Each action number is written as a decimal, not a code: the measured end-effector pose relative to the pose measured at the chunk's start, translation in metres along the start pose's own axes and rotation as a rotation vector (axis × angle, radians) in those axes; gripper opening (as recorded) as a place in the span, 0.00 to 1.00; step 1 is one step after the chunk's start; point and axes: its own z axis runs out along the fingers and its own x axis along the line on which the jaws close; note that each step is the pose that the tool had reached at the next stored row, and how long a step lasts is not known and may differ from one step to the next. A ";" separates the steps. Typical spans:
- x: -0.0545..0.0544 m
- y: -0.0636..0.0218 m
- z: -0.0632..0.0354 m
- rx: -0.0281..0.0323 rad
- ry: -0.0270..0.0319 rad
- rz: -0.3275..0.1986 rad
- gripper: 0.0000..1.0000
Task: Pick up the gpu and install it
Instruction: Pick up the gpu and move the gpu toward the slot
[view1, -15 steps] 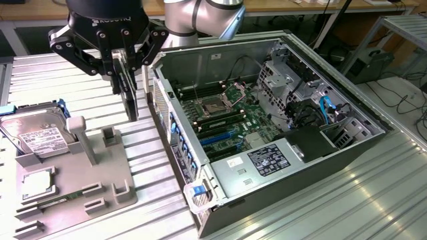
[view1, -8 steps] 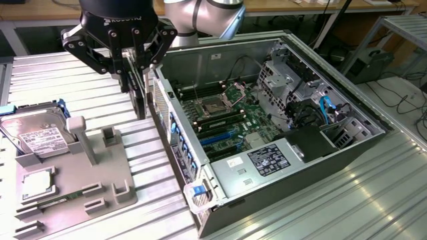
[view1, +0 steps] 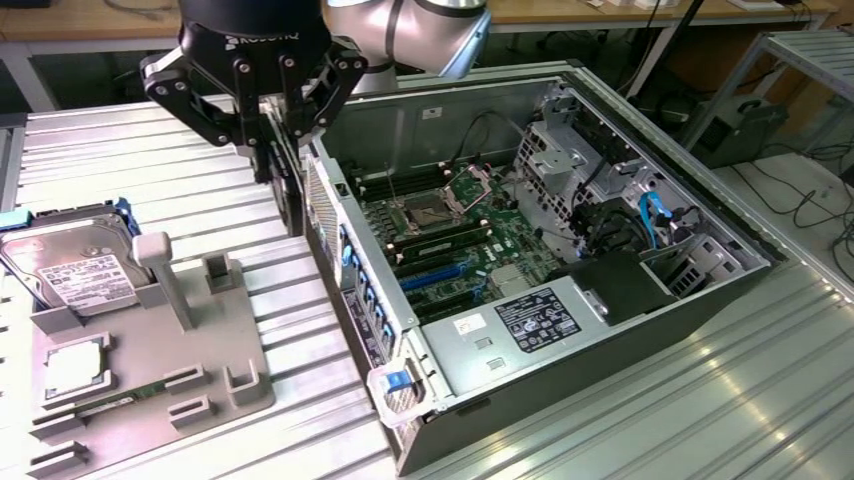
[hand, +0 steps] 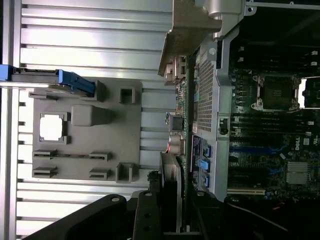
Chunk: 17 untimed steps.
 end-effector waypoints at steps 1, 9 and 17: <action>-0.001 0.0000 0.0000 0.0001 0.0000 0.000 0.28; -0.009 -0.0004 0.0002 0.0000 -0.0005 0.000 0.28; -0.020 -0.0009 0.0004 0.0001 -0.0005 0.000 0.28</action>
